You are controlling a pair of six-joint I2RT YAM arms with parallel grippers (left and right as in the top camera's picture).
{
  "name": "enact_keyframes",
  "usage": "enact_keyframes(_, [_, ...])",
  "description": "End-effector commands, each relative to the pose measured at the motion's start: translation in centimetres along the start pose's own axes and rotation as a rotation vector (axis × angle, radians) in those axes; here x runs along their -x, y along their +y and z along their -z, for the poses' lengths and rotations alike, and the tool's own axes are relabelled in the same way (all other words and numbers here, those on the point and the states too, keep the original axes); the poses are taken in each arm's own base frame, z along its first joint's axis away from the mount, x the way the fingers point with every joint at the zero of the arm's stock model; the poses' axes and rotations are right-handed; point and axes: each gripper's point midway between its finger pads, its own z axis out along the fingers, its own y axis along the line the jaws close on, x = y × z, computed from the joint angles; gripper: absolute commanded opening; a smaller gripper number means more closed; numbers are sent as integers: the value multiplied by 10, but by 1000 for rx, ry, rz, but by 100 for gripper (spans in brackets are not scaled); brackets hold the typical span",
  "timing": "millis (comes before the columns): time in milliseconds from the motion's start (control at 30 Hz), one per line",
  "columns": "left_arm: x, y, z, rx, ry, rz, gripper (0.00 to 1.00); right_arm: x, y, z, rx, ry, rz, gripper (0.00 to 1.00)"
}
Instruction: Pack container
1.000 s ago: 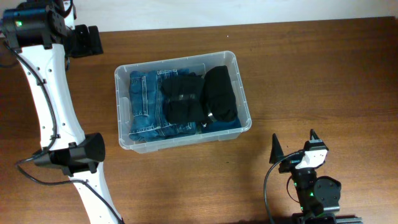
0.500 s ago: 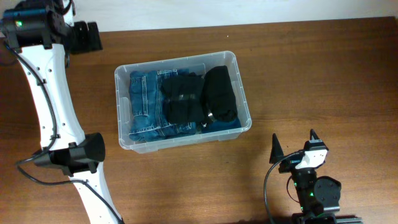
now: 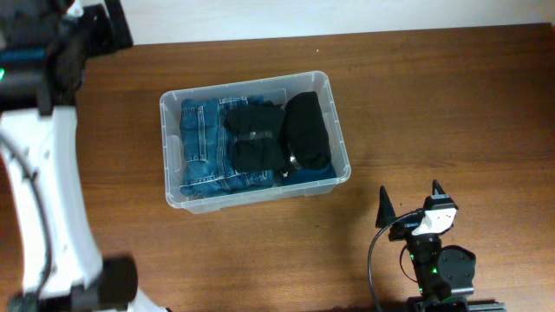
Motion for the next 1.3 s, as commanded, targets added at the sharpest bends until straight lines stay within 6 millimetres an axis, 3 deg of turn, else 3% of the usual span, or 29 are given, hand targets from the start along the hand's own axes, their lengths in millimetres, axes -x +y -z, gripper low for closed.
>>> enact_keyframes(0, [-29,4,16,-1,15,-16,99,-2,-5,0,-24,1,6,98])
enact_keyframes(367, [-109,0,46,-75,-189,-7,99,-2,-5,0,-24,1,6,98])
enact_keyframes(733, [-207,-1,66,-145,-464,-4,99,-2,-5,0,-24,1,6,98])
enact_keyframes(1267, [-277,-2,66,-183,-554,-10,99,-2,-5,0,-24,1,6,98])
